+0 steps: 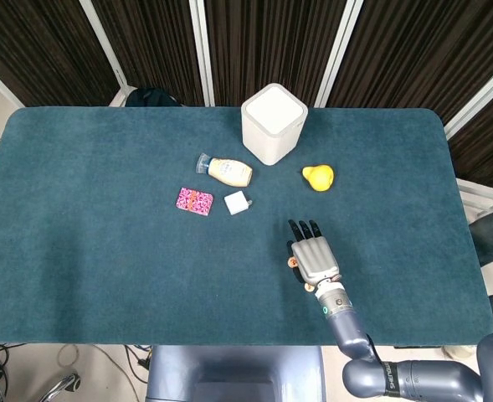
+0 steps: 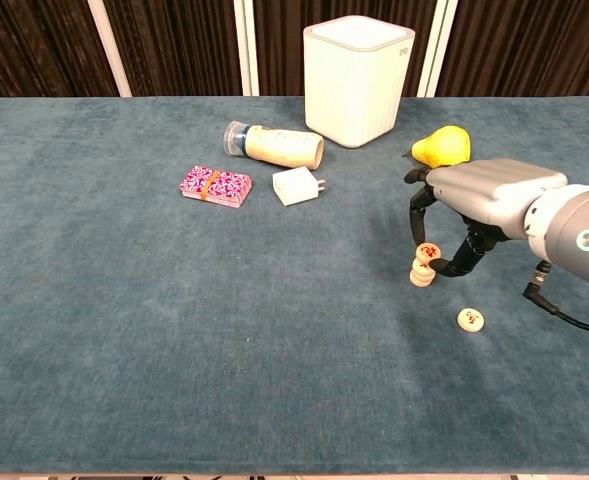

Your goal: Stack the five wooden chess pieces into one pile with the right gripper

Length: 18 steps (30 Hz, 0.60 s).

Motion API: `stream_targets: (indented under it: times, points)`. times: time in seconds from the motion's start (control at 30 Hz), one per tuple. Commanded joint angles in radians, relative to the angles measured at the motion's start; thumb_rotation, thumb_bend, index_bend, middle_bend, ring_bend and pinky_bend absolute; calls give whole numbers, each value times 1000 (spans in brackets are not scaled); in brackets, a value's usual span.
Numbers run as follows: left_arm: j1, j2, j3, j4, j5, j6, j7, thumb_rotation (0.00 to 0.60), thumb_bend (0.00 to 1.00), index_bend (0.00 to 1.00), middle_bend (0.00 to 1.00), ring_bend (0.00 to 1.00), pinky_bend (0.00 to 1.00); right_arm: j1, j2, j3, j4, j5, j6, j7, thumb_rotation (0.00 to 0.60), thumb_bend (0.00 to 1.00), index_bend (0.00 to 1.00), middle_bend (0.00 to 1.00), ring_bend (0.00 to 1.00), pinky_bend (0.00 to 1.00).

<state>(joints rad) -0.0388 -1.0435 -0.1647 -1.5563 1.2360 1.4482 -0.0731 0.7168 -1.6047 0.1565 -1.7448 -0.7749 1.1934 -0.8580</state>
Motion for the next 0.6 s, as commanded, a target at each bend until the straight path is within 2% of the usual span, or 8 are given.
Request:
stream_targets:
  times: [0.03,0.6]
  points:
    - [0,0,0,0,-1,0,1,600,153,55,0,0,88,4,-5,-2,5,5,0,-1,600,416,503,0,0,0]
    - [0,1,-2,1,-6,-3,1,600,153,56,0,0,88,20,-23,-7,61,38,-9,7,600,417,502,0,0,0]
